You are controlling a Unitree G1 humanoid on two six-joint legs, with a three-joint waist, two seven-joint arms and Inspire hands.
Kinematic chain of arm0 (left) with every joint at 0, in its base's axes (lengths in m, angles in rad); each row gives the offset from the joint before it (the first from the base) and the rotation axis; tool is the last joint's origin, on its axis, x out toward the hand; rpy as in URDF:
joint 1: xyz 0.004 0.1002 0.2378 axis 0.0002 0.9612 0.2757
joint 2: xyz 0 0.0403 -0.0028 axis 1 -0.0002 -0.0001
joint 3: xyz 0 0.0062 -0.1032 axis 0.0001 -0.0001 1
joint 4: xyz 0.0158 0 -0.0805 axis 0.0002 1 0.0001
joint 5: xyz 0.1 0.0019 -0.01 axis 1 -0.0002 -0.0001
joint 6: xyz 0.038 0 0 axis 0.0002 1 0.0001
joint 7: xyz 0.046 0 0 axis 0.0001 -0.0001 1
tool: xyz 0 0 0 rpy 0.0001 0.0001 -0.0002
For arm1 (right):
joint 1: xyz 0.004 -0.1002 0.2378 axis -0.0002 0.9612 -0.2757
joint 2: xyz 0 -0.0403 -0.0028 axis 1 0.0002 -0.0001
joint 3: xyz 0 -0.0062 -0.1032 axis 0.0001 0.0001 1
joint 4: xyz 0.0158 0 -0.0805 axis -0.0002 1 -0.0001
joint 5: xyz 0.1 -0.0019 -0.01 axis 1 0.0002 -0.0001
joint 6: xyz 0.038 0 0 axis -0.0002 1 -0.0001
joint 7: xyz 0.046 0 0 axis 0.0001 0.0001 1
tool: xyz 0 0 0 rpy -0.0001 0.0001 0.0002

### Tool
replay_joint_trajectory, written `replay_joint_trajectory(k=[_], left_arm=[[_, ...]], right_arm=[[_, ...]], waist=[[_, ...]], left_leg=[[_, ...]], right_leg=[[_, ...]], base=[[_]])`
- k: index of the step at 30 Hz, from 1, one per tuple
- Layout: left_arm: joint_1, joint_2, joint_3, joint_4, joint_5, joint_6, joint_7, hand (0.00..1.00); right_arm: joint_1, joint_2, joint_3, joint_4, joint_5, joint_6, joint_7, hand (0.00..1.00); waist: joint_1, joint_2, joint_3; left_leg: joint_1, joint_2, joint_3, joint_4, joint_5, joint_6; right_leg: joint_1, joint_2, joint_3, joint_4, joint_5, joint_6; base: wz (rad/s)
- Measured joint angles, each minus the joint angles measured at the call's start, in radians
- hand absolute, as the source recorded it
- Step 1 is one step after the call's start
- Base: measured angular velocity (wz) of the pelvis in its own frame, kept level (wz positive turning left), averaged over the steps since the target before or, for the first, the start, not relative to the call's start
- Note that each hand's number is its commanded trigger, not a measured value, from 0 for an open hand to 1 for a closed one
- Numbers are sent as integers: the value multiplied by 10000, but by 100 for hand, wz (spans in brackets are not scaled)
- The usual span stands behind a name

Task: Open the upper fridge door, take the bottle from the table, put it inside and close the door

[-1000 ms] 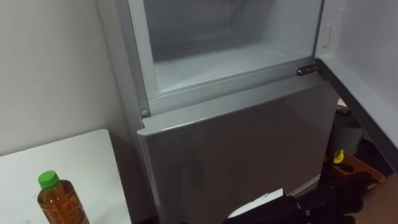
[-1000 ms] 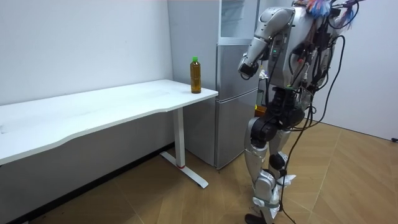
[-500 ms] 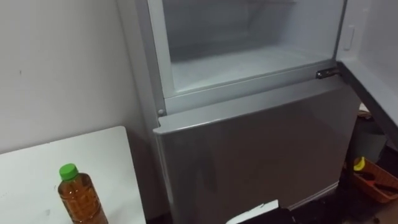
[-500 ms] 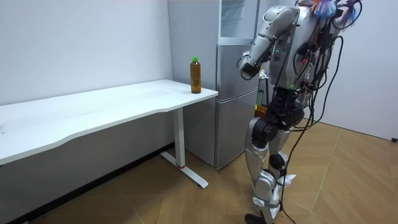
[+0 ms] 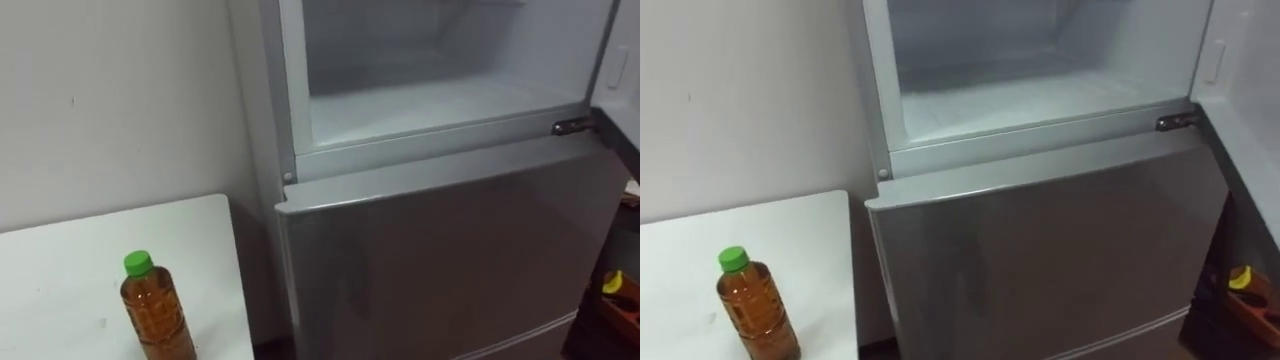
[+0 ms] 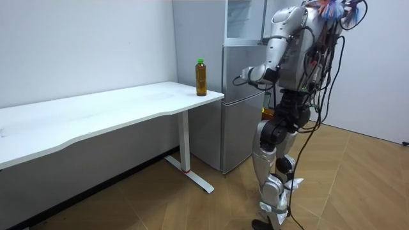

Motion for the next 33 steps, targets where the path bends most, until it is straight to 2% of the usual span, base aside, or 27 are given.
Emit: replay_joint_trajectory(k=[3, 5, 9, 11, 12, 17, 18, 20, 23, 28, 29, 33], left_arm=[[273, 18, 7, 213, 435, -7, 134, 0], [282, 16, 24, 910, 763, -62, 240, 0], [511, 34, 238, 1509, 985, -103, 541, 0], [621, -46, 384, 2502, 1108, -531, 924, 0], [692, -76, 453, 2717, 1222, -530, 1074, 0], [1423, -312, 1347, 5360, 2306, -983, 2182, 0], [1497, -335, 1449, 5690, 2306, -1078, 2343, 0], [1713, -391, 1795, 7069, 2283, -1518, 2956, 0], [1780, -577, 2298, 8510, 2286, -1818, 3746, 0], [1722, -935, 3418, 10028, 2209, -2414, 4585, 0], [1661, -1002, 3502, 10298, 1979, -2494, 4762, 0], [1638, -1140, 3561, 10933, 1243, -2695, 5262, 0]], right_arm=[[16, -9, 135, -1, -5, 18, 5, 0], [17, -26, 393, -34, -7, 44, 20, 0], [18, -22, 447, -60, -6, 42, 27, 0], [18, -20, 474, -46, -51, 42, -1, 0], [18, -19, 471, -52, -115, 42, -7, 0], [24, -22, 462, -58, -753, 55, -1, 0], [26, -19, 463, -49, -753, 55, -1, 0], [27, -1, 469, -33, -720, 52, -1, 0], [40, 16, 468, -47, -723, -87, -44, 0], [372, 61, 444, -88, -767, -242, -56, 0], [401, 61, 448, -86, -819, -246, -80, 0], [415, 61, 444, -85, -987, -387, -121, 0]], waist=[[330, -65, -11], [528, -95, -22], [697, -114, -13], [878, -111, -19], [884, -120, -19], [1109, -304, -5], [1136, -321, -7], [1203, -431, -32], [1215, -495, -59], [1545, -602, -55], [1674, -597, -58], [1737, -550, -63]], left_leg=[[-67, -15, -154, 21, 0, 1], [-56, -27, -336, 29, 0, 2], [-72, -40, -564, 42, 3, -4], [-45, -47, -622, 43, 4, -5], [-43, -46, -629, 47, 4, -6], [-57, -49, -790, 86, 15, -25], [-59, -57, -849, 86, 15, -25], [-41, -100, -1011, 92, 18, -30], [-60, -198, -1235, 86, 37, -11], [-61, -201, -1423, 22, 34, -5], [-57, -203, -1424, 19, 33, -4], [-57, -202, -1479, 22, 32, -4]], right_leg=[[6, -49, -265, -12, -13, 0], [90, -64, -338, -3, -60, 1], [177, -91, -551, -22, -119, 6], [243, -93, -653, -50, -144, 10], [266, -96, -693, -76, -143, 10], [381, -106, -834, -138, -193, 9], [397, -111, -845, -138, -202, 14], [482, -143, -981, -141, -251, 27], [571, -221, -1278, -133, -287, 56], [652, -254, -1358, -138, -341, 96], [652, -254, -1359, -139, -341, 96], [684, -254, -1412, -133, -339, 94]], base=[[15], [19], [18], [8], [6], [9], [21], [21], [24], [12], [0], [4]])
